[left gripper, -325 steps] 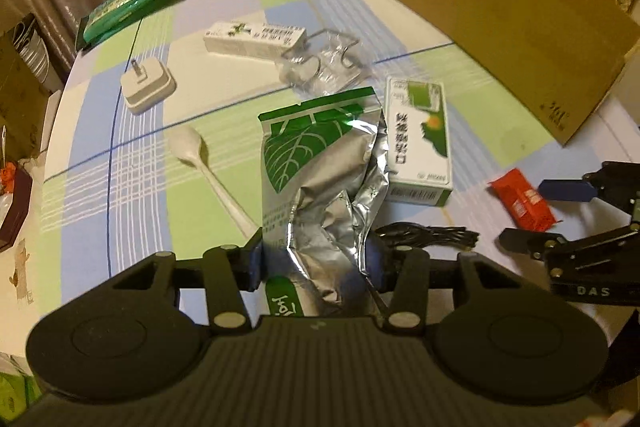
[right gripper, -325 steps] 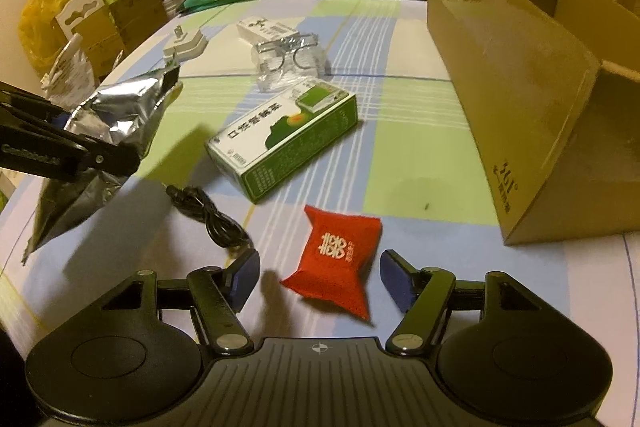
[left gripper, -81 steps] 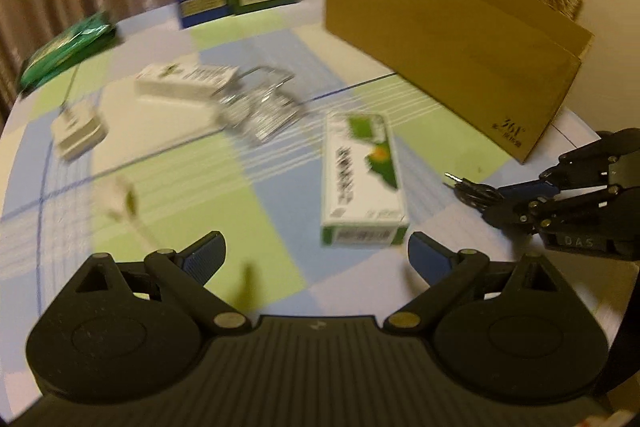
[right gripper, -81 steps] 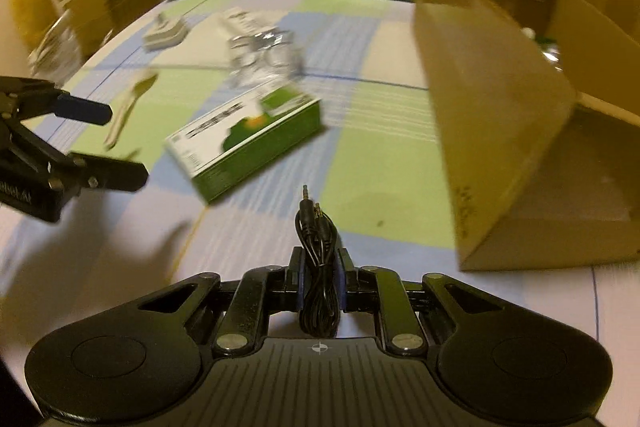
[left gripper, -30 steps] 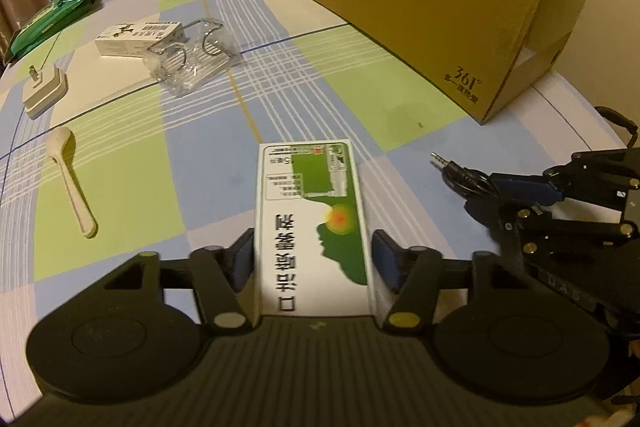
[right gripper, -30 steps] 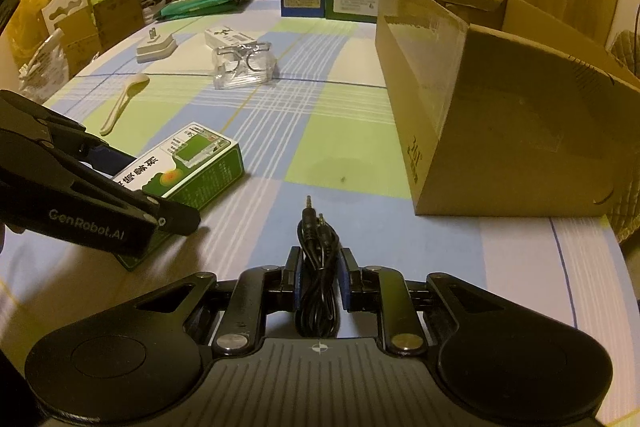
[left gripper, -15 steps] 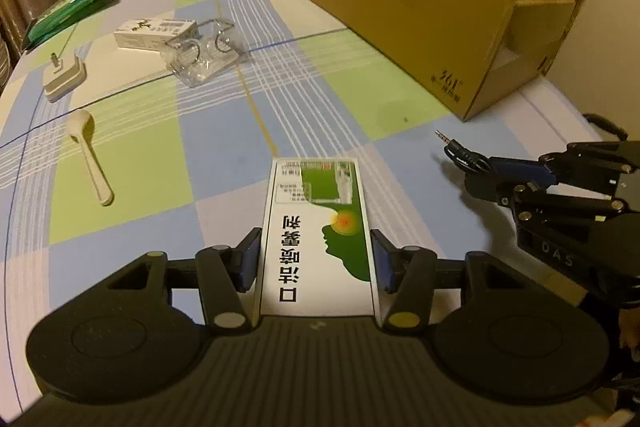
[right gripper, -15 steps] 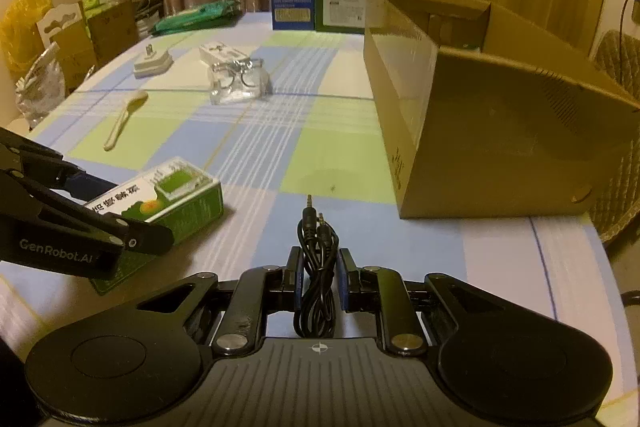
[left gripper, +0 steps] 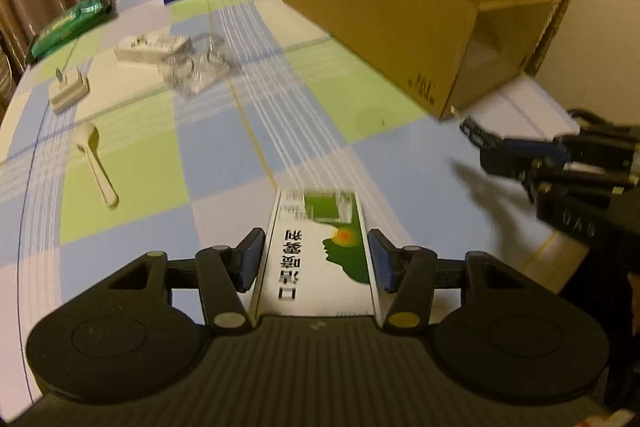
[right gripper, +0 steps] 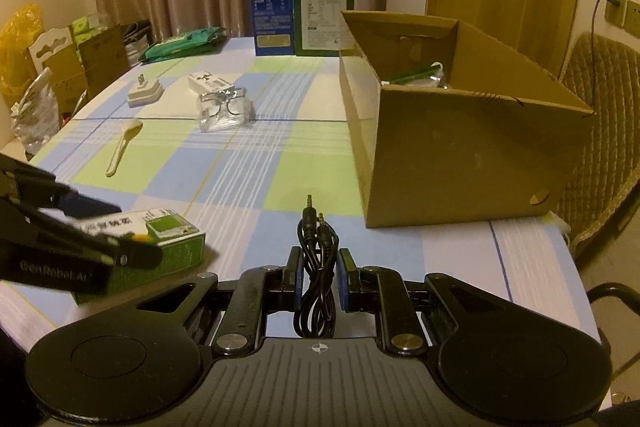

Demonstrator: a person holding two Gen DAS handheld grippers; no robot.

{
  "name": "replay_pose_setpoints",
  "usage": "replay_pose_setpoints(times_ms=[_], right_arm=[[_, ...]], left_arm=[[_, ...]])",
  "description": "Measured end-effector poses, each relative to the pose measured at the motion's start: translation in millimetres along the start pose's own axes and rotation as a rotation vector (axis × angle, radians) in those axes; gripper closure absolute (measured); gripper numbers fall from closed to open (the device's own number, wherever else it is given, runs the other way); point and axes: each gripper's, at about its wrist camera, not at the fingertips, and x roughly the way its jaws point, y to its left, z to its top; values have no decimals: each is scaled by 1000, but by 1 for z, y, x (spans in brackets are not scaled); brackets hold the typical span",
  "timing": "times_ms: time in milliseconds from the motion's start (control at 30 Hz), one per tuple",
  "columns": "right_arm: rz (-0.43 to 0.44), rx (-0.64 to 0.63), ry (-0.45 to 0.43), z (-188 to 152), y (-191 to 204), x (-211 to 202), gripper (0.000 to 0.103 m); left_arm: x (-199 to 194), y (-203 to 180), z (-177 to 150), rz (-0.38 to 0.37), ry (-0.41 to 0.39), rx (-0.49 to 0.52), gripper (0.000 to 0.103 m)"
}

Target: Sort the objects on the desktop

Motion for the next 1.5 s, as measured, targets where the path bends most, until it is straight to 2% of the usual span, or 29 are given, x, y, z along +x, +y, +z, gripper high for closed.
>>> replay_pose_setpoints(times_ms=[100,433,800,933,1033,1167,1400,1500], right_arm=[[8,-1,4,0,2,4,89],[16,15,26,-5,-1,14,89],[19,21,15,-4,0,12,95],[40,7,53,-4,0,17,94],[45,-4,51,-4,2,20,92],[56,0,51,-1,2,33,73],[81,-8,97,3,8,64,72],[67,-30,84,2,11,67,75]], left_arm=[[9,0,-7,4,35,9,53],[34,1,-8,-5,48,16,53],[6,-2,7,-14,-7,0,53],[3,-3,11,-12,-16,-1,53],[3,1,8,-9,-10,-14,53],[6,6,6,-6,-2,-25,53],[12,13,7,-9,5,-40,53],[15,15,6,-11,7,-44,53]])
